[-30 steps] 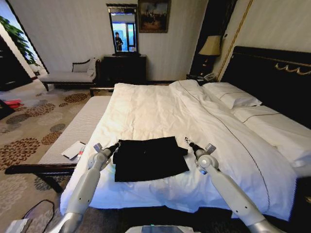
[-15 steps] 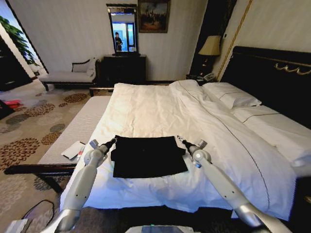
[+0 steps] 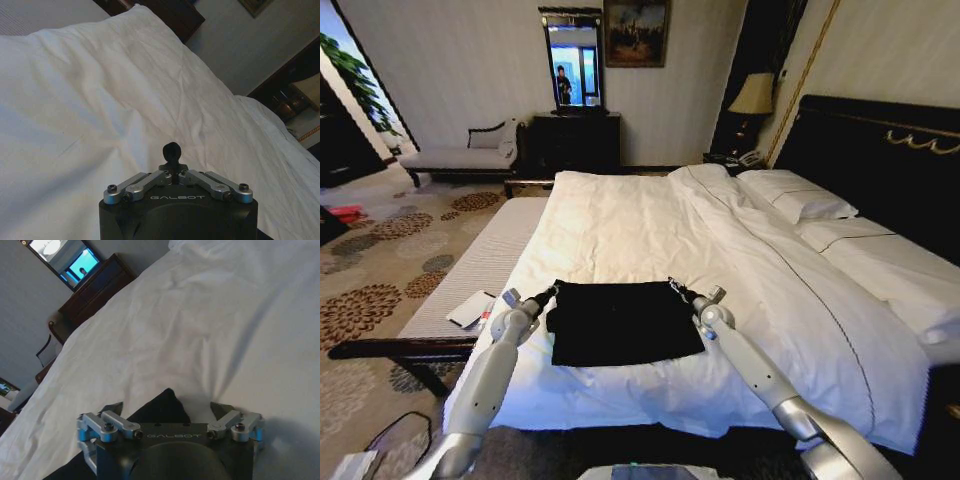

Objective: Fold the clothes on the bed.

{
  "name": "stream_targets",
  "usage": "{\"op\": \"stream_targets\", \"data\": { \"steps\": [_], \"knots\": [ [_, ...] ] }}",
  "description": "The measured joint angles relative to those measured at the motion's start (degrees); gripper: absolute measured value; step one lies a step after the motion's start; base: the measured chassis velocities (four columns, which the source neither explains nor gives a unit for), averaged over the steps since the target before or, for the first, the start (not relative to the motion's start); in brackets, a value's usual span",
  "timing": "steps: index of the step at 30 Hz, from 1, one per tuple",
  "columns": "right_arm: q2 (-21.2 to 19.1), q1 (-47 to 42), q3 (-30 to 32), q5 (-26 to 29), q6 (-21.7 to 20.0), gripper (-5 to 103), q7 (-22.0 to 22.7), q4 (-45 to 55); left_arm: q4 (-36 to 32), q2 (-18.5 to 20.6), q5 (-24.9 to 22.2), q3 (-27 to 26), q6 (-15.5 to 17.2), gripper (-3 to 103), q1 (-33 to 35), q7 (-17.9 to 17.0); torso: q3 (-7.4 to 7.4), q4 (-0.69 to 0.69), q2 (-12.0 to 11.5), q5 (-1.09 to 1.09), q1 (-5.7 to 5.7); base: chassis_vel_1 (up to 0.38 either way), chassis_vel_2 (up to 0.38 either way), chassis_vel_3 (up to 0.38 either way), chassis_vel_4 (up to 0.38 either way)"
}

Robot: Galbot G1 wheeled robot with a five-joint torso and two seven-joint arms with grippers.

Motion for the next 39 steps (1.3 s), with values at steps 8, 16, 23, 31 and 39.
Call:
{"op": "stream_targets", "data": {
  "steps": [8, 16, 23, 31, 39],
  "knots": [
    [0.41, -0.03, -0.03, 0.02, 0.48, 66, -1.86, -0.5, 0.23, -0.01, 0.59, 0.03, -0.15, 1, -0.18, -0.01, 0.0, 0.0, 0.0, 0.01, 0.0, 0.0, 0.0, 0.0, 0.0],
    [0.5, -0.09, 0.07, -0.43, 1.25, 39, -2.85, -0.66, 0.23, -0.12, 1.06, 0.07, -0.27, 1, -0.18, 0.0, 0.0, 0.01, 0.0, 0.01, 0.0, 0.0, 0.0, 0.0, 0.0],
    [0.44, -0.41, 0.75, -0.85, 3.06, 11, -4.25, -0.74, -0.1, -0.24, 1.17, -0.18, -1.54, 1, 0.02, 1.04, 0.0, 0.01, 0.0, 0.01, 0.0, 0.0, 0.0, 0.0, 0.0],
    [0.57, -3.42, 4.21, 0.46, 6.34, 0, -8.6, 2.73, -2.98, -1.21, -0.32, -1.37, -6.26, 1, 2.23, 6.65, 0.0, 0.03, 0.0, 0.01, 0.0, 0.0, 0.0, 0.0, 0.0],
    [-1.09, -8.95, 8.18, 3.22, 11.87, 0, -20.39, 8.98, -6.26, -1.45, -1.08, -2.95, -10.13, 1, 5.03, 11.12, 0.0, -0.01, 0.0, 0.02, 0.0, 0.0, 0.0, 0.0, 0.0]
  ]
}}
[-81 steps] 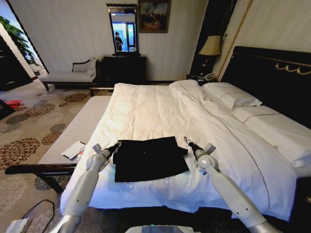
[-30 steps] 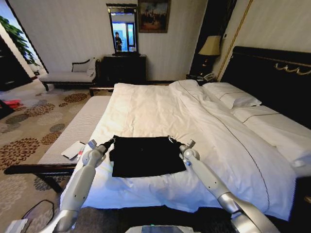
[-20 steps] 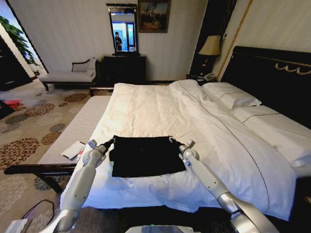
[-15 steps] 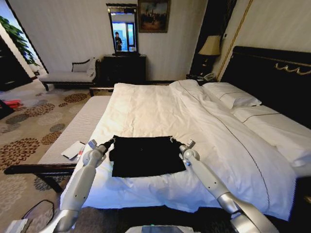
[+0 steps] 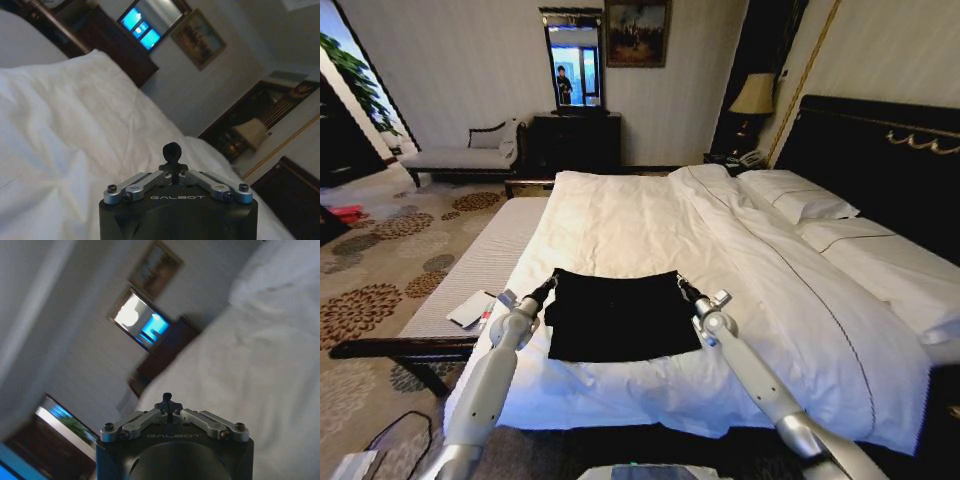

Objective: Fold the clothes on the bed.

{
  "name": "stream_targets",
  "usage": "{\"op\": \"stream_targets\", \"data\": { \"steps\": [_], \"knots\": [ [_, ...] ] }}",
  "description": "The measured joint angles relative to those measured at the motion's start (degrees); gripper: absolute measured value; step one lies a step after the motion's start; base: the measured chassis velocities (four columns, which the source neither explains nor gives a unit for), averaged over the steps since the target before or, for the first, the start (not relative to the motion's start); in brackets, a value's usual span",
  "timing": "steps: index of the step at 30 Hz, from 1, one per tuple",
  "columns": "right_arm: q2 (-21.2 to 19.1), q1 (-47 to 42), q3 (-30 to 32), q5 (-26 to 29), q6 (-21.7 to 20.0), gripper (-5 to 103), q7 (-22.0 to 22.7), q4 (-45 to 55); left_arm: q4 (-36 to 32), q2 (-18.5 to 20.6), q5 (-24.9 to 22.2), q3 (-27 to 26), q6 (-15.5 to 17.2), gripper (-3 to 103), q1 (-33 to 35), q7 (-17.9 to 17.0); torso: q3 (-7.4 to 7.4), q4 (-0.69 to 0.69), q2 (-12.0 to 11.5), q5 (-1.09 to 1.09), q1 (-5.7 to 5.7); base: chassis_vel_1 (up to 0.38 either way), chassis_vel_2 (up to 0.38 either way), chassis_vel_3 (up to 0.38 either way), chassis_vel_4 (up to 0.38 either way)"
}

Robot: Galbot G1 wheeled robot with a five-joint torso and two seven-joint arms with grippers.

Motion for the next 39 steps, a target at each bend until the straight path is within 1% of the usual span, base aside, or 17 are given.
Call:
{"op": "stream_targets", "data": {
  "steps": [2, 3, 4, 7, 9, 10, 14, 15, 17, 26, 35, 39],
  "knots": [
    [-0.29, -1.13, 0.99, 1.07, 1.62, 0, -2.56, 1.38, -0.83, 0.03, -0.13, -0.47, -0.78, 1, 0.63, 0.93, 0.0, 0.01, 0.0, 0.0, 0.0, 0.0, 0.0, 0.0, 0.0],
    [-0.48, -1.89, 1.58, 1.85, 2.84, 0, -4.78, 2.25, -1.48, 0.03, -0.31, -0.92, -1.45, 1, 1.08, 1.73, 0.0, 0.02, 0.0, -0.01, 0.0, 0.0, 0.0, 0.0, 0.0],
    [-0.48, -1.89, 1.58, 1.85, 2.84, 0, -4.78, 2.25, -1.48, 0.03, -0.31, -0.92, -1.45, 1, 1.08, 1.73, 0.0, 0.02, 0.0, -0.01, 0.0, 0.0, 0.0, 0.0, 0.0],
    [-0.49, -3.38, 3.07, 4.01, 5.39, 0, -11.17, 3.82, -3.45, -0.29, -1.02, -2.21, -2.69, 1, 2.2, 3.92, 0.0, 0.02, 0.0, 0.0, 0.0, 0.0, 0.0, 0.0, 0.0],
    [-0.34, -4.34, 4.1, 5.31, 6.09, 0, -14.66, 4.71, -4.67, -0.55, -1.19, -3.01, -3.16, 1, 2.97, 5.11, 0.0, 0.01, 0.0, -0.01, 0.0, 0.0, 0.0, 0.0, 0.0],
    [-0.34, -4.34, 4.1, 5.31, 6.09, 0, -14.66, 4.71, -4.67, -0.55, -1.19, -3.01, -3.16, 1, 2.97, 5.11, 0.0, 0.01, 0.0, -0.01, 0.0, 0.0, 0.0, 0.0, 0.0],
    [-0.62, -5.71, 5.63, 6.11, 6.54, 0, -19.71, 5.81, -6.64, -0.75, -1.26, -4.28, -3.73, 1, 4.27, 7.1, 0.0, 0.01, 0.0, -0.01, 0.0, 0.0, 0.0, 0.0, 0.0],
    [-0.62, -5.71, 5.63, 6.11, 6.54, 0, -19.71, 5.81, -6.64, -0.75, -1.26, -4.28, -3.73, 1, 4.27, 7.1, 0.0, 0.01, 0.0, -0.01, 0.0, 0.0, 0.0, 0.0, 0.0],
    [-1.18, -6.14, 6.23, 6.16, 6.63, 0, -21.62, 6.13, -7.57, -0.76, -1.25, -4.89, -4.03, 1, 4.79, 7.74, 0.0, 0.01, 0.0, -0.01, 0.0, 0.0, 0.0, 0.0, 0.0],
    [-2.77, -6.34, 6.96, 6.11, 6.64, 0, -23.29, 6.64, -10.02, -0.26, -1.4, -5.55, -4.28, 1, 5.81, 8.14, 0.0, 0.01, 0.0, -0.01, 0.0, 0.0, 0.0, 0.0, 0.0],
    [-3.46, -7.22, 7.92, 6.01, 6.64, 0, -23.31, 7.71, -12.46, 0.22, -1.9, -5.93, -4.37, 1, 6.58, 7.94, 0.0, 0.01, 0.0, -0.01, 0.0, 0.0, 0.0, 0.0, 0.0],
    [-4.35, -7.97, 8.79, 5.9, 6.64, 0, -23.05, 8.96, -14.43, 0.48, -2.42, -6.33, -4.37, 1, 7.25, 7.48, 0.01, 0.01, 0.0, -0.01, 0.0, 0.0, 0.0, 0.0, 0.0]
  ]
}}
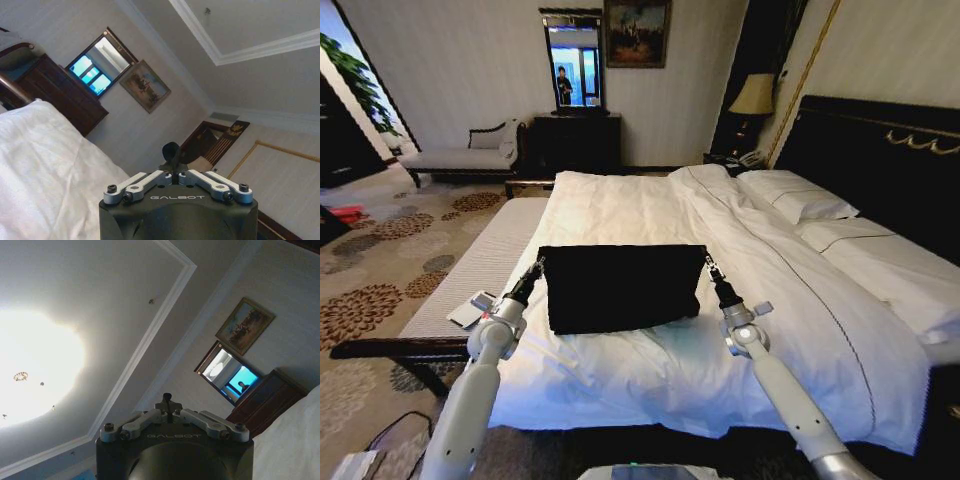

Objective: Fold the clothes on the bed.

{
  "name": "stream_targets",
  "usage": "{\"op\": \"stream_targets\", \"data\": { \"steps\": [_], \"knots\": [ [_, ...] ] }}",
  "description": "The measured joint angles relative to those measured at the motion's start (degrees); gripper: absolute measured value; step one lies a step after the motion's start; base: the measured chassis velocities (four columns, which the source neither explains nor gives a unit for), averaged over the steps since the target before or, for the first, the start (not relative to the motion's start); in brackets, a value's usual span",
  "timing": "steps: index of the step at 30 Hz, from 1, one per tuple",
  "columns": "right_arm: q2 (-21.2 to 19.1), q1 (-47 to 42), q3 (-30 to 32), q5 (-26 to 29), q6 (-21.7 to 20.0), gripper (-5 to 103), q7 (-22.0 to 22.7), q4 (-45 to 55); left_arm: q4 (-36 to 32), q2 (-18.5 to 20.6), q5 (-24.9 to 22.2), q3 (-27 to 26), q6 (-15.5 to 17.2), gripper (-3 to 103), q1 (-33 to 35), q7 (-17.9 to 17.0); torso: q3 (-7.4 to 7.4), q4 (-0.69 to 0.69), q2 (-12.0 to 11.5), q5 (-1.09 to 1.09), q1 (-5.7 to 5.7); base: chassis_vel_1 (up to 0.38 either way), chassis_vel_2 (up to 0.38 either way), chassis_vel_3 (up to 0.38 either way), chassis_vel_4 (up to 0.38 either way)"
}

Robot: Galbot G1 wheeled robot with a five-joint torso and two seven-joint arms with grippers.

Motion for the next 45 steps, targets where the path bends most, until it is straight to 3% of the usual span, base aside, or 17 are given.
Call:
{"op": "stream_targets", "data": {
  "steps": [7, 18, 22, 28, 31, 32, 36, 37, 42, 43, 45],
  "knots": [
    [-1.27, -1.3, 1.43, -0.04, 0.0, 0, 0.67, 2.3, -3.76, 0.36, -0.79, -0.52, 0.0, 1, 1.27, -0.76, 0.0, 0.0, 0.0, 0.0, 0.0, 0.0, 0.0, 0.0, 0.0],
    [-3.87, -8.9, 7.2, -1.47, 0.38, 0, 3.67, 14.88, -18.22, 0.83, -3.17, -3.6, 0.21, 1, 9.27, -2.69, -0.01, -0.01, 0.0, 0.0, 0.0, 0.0, 0.0, 0.0, 0.0],
    [-4.43, -14.19, 10.57, -2.32, 0.59, 0, 7.34, 21.93, -26.97, -0.1, -3.61, -5.52, 0.26, 1, 15.96, -3.03, -0.01, 0.0, 0.0, 0.0, -0.01, 0.0, 0.0, 0.0, 0.0],
    [-4.67, -16.53, 11.79, -3.53, 0.27, 0, 14.53, 25.87, -30.16, -0.8, -3.59, -6.49, 0.26, 1, 18.62, -3.45, -0.02, 0.0, 0.01, 0.01, -0.02, 0.0, 0.0, 0.0, 0.0],
    [-5.0, -13.2, 9.81, -5.5, -1.48, 0, 23.37, 23.91, -24.71, -0.57, -3.08, -5.93, 0.31, 1, 15.72, -4.59, -0.01, 0.01, 0.01, 0.0, -0.02, 0.0, 0.0, 0.0, 0.0],
    [-5.0, -13.2, 9.81, -5.5, -1.48, 0, 23.37, 23.91, -24.71, -0.57, -3.08, -5.93, 0.31, 1, 15.72, -4.59, -0.01, 0.01, 0.01, 0.0, -0.02, 0.0, 0.0, 0.0, 0.0],
    [-5.37, -4.73, 3.23, -9.23, -5.61, 0, 32.07, 12.61, -12.01, -0.13, 1.26, -2.22, 0.51, 1, 8.72, -4.92, 0.0, 0.01, 0.01, 0.0, 0.0, 0.0, 0.0, 0.0, 0.0],
    [-5.37, -4.73, 3.23, -9.23, -5.61, 0, 32.07, 12.61, -12.01, -0.13, 1.26, -2.22, 0.51, 1, 8.72, -4.92, 0.0, 0.01, 0.01, 0.0, 0.0, 0.0, 0.0, 0.0, 0.0],
    [-1.3, 12.04, -11.13, -12.52, -6.71, 0, 32.32, -12.61, 14.49, -3.59, 10.69, 4.06, -0.35, 1, -5.69, -4.82, 0.03, 0.0, -0.01, -0.05, 0.01, 0.0, 0.0, 0.0, 0.0],
    [-1.3, 12.04, -11.13, -12.52, -6.71, 0, 32.32, -12.61, 14.49, -3.59, 10.69, 4.06, -0.35, 1, -5.69, -4.82, 0.03, 0.0, -0.01, -0.05, 0.01, 0.0, 0.0, 0.0, 0.0],
    [2.38, 17.9, -14.3, -13.28, -5.66, 0, 30.8, -21.26, 22.47, -5.43, 12.27, 4.98, -1.0, 1, -11.08, -4.91, 0.03, -0.01, -0.02, -0.02, 0.03, 0.0, 0.0, 0.0, 0.0]
  ]
}}
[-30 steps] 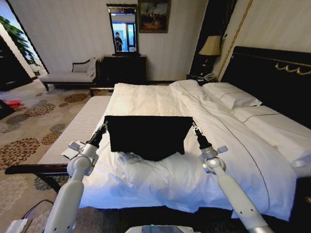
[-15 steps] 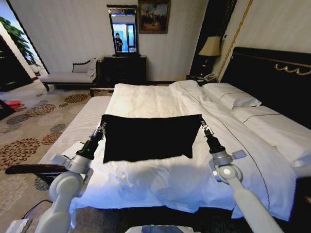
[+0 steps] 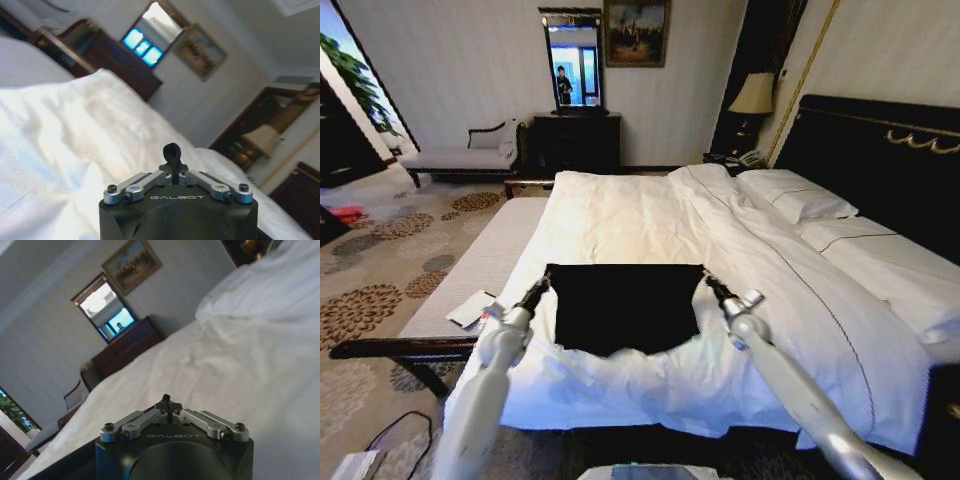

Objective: Fold the clothes on the bed.

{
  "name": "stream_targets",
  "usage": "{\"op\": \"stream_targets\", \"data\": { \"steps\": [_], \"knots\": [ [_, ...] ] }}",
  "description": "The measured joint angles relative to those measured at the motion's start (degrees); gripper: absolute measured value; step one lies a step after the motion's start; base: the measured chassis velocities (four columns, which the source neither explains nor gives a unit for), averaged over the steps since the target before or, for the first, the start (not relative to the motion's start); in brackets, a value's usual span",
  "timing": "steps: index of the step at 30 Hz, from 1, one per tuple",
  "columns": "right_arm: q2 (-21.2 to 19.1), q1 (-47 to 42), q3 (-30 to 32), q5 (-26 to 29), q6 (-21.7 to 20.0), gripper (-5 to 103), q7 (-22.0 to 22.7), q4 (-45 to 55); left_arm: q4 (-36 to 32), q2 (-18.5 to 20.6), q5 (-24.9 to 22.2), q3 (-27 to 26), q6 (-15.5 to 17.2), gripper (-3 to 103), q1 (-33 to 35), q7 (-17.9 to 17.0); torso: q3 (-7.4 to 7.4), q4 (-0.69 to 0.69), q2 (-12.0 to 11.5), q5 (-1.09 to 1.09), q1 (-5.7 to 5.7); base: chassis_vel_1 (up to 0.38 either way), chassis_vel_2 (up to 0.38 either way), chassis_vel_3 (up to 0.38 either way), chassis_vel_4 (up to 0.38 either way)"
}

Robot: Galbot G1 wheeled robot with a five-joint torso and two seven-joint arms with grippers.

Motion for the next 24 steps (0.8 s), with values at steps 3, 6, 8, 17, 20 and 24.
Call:
{"op": "stream_targets", "data": {
  "steps": [3, 6, 8, 17, 20, 24],
  "knots": [
    [3.9, 4.28, -2.01, -0.94, 1.5, 0, -1.96, -6.83, 5.36, -1.18, 0.71, 0.53, -0.66, 1, -4.11, -0.15, -0.01, 0.0, 0.0, 0.01, 0.01, 0.0, 0.0, 0.0, 0.0],
    [8.06, 8.67, -3.74, -1.58, 3.16, 0, -4.18, -13.42, 8.96, -1.46, 0.4, 1.34, -1.48, 1, -7.81, 0.36, -0.02, 0.02, 0.0, 0.01, 0.0, 0.0, 0.0, 0.0, 0.0],
    [9.95, 10.56, -4.17, -2.44, 3.81, 0, -4.84, -16.08, 9.87, -0.68, 0.17, 2.22, -2.2, 1, -8.51, 1.45, -0.03, 0.01, 0.0, 0.01, -0.02, 0.0, 0.0, 0.0, 0.0],
    [8.81, 8.49, -2.47, -1.31, 4.77, 0, -4.58, -10.17, 6.38, 1.27, -1.25, 1.83, -2.86, 1, -4.54, 3.39, -0.03, 0.01, 0.01, 0.01, -0.03, 0.0, 0.0, 0.0, 0.0],
    [7.79, 7.15, -1.72, -0.3, 5.11, 0, -4.57, -7.18, 4.21, 1.98, -2.32, 1.48, -3.21, 1, -2.76, 4.09, -0.04, 0.01, 0.01, 0.03, -0.04, 0.0, 0.0, 0.0, 0.0],
    [5.18, 3.34, 0.0, 1.55, 5.25, 0, -4.68, -0.65, 0.5, 2.9, -3.21, 0.87, -4.65, 1, 1.09, 5.32, -0.04, -0.01, 0.02, 0.03, -0.04, 0.0, 0.0, 0.0, 0.0]
  ]
}}
